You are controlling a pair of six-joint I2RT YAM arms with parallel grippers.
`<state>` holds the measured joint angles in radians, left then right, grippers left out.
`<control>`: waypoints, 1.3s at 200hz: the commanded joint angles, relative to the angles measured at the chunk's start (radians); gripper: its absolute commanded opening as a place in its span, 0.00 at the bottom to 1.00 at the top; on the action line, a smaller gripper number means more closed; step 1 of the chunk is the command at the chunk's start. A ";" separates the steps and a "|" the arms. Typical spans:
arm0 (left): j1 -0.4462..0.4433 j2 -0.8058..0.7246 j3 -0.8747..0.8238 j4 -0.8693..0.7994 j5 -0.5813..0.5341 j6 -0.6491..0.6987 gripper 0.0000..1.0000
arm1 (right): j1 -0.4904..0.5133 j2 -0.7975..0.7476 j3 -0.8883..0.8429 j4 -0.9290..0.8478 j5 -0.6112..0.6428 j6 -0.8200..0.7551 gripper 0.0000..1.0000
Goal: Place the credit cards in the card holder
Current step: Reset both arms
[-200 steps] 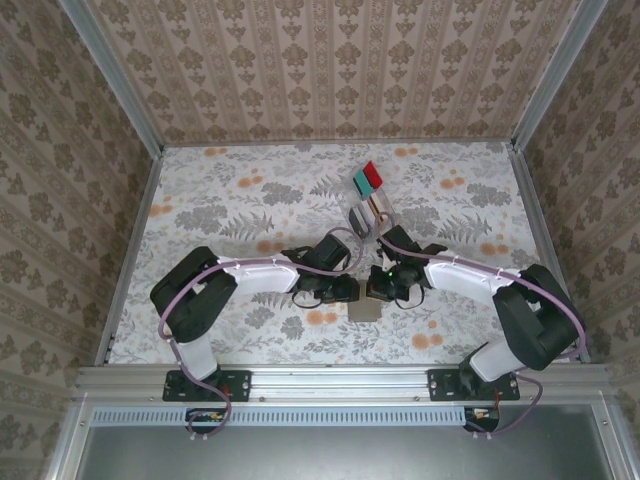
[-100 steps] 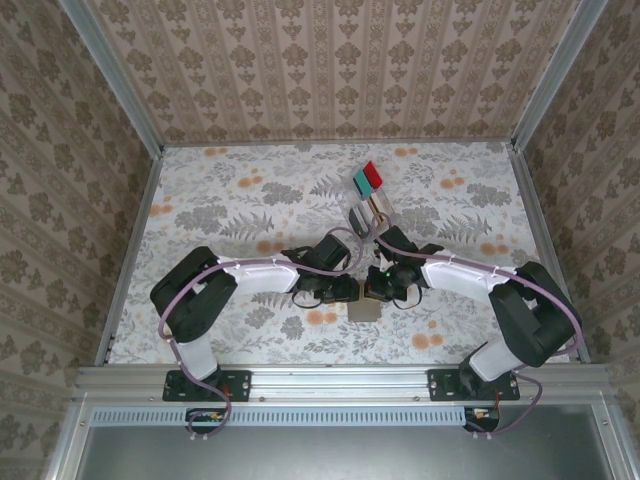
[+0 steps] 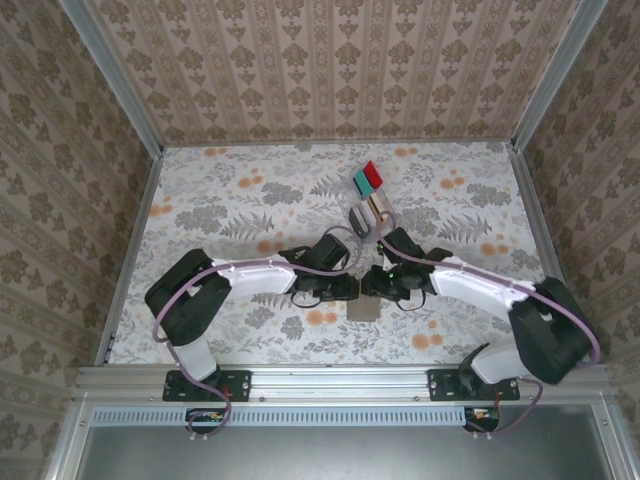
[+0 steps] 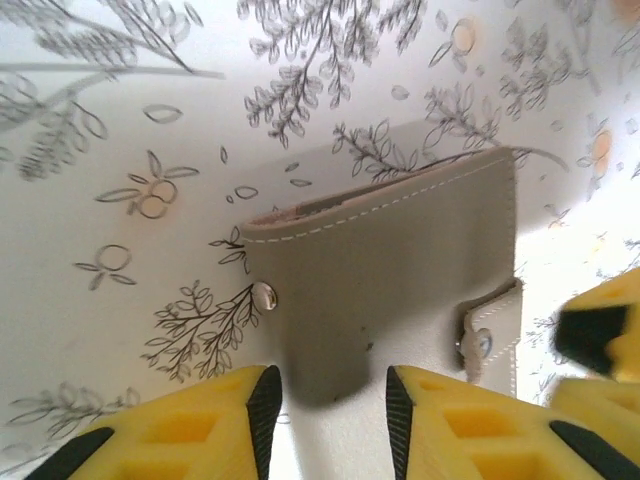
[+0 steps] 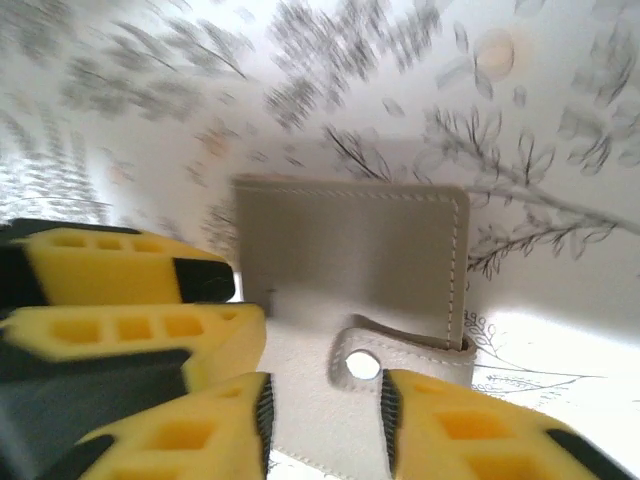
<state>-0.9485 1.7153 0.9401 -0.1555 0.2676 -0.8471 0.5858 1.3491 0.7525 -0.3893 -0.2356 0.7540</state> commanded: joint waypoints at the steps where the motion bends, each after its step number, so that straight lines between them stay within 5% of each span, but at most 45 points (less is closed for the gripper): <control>1: 0.005 -0.121 -0.014 -0.021 -0.098 0.054 0.41 | -0.020 -0.157 0.063 -0.082 0.195 -0.027 0.51; 38: 0.068 -0.303 -0.072 -0.111 -0.295 0.137 0.57 | -0.103 -0.271 0.087 -0.220 0.676 -0.130 0.89; 63: 0.178 -0.457 -0.141 -0.154 -0.433 0.222 0.73 | -0.190 -0.252 0.028 -0.048 0.870 -0.298 0.93; 78: 0.272 -0.536 -0.185 -0.162 -0.506 0.295 0.96 | -0.228 -0.207 -0.044 0.164 0.934 -0.427 0.92; 124: 0.604 -0.663 -0.253 -0.122 -0.661 0.498 1.00 | -0.345 0.033 -0.102 0.614 0.831 -0.643 0.94; 158: 0.710 -0.653 -0.369 0.108 -0.749 0.726 1.00 | -0.391 0.138 -0.177 0.906 0.727 -0.751 0.94; 189: 0.773 -0.599 -0.497 0.384 -0.671 0.818 1.00 | -0.466 0.144 -0.259 1.072 0.574 -0.752 0.94; 214: 0.808 -0.548 -0.583 0.632 -0.603 0.824 1.00 | -0.562 0.189 -0.383 1.342 0.333 -0.724 0.94; 260: 0.855 -0.387 -0.596 0.921 -0.501 0.887 1.00 | -0.550 0.181 -0.353 1.265 0.386 -0.715 0.99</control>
<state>-0.1192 1.2736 0.3401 0.5053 -0.3115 -0.0204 0.0307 1.5257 0.3805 0.7883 0.1860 0.0292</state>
